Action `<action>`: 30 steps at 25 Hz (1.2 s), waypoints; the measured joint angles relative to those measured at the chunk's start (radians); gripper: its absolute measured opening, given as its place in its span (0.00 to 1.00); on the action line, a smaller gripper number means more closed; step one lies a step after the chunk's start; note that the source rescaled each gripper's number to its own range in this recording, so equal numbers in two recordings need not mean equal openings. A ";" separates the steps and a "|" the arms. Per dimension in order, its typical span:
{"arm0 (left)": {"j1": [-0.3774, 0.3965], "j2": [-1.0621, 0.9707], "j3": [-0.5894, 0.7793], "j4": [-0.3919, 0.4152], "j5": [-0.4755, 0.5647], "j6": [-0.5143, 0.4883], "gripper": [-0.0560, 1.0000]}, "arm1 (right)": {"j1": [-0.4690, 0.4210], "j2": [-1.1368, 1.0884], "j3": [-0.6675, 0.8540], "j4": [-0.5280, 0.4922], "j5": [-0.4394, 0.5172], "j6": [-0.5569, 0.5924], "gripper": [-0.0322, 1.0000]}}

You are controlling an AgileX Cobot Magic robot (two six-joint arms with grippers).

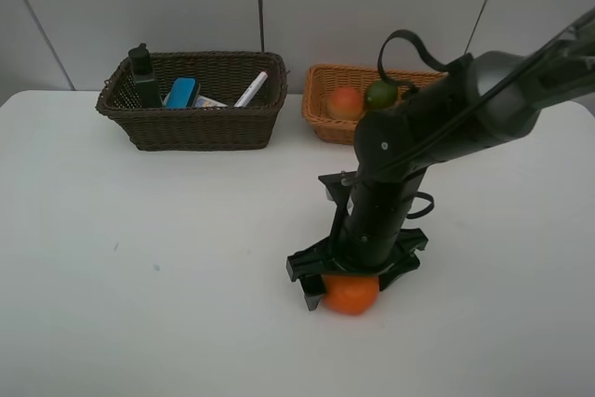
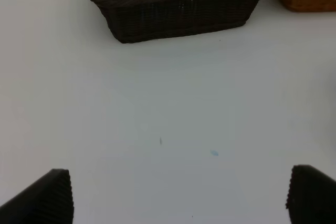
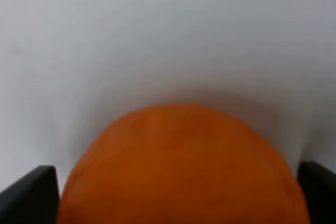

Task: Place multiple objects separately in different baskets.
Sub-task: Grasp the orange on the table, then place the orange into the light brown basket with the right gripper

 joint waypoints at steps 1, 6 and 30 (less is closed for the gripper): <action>0.000 0.000 0.000 0.000 0.000 0.000 1.00 | 0.000 0.000 0.000 0.004 0.000 -0.011 1.00; 0.000 0.000 0.000 0.000 0.000 0.000 1.00 | 0.000 0.000 -0.001 0.030 0.001 -0.039 0.94; 0.000 0.000 0.000 0.000 0.000 0.000 1.00 | -0.002 -0.149 -0.115 -0.013 0.162 -0.051 0.68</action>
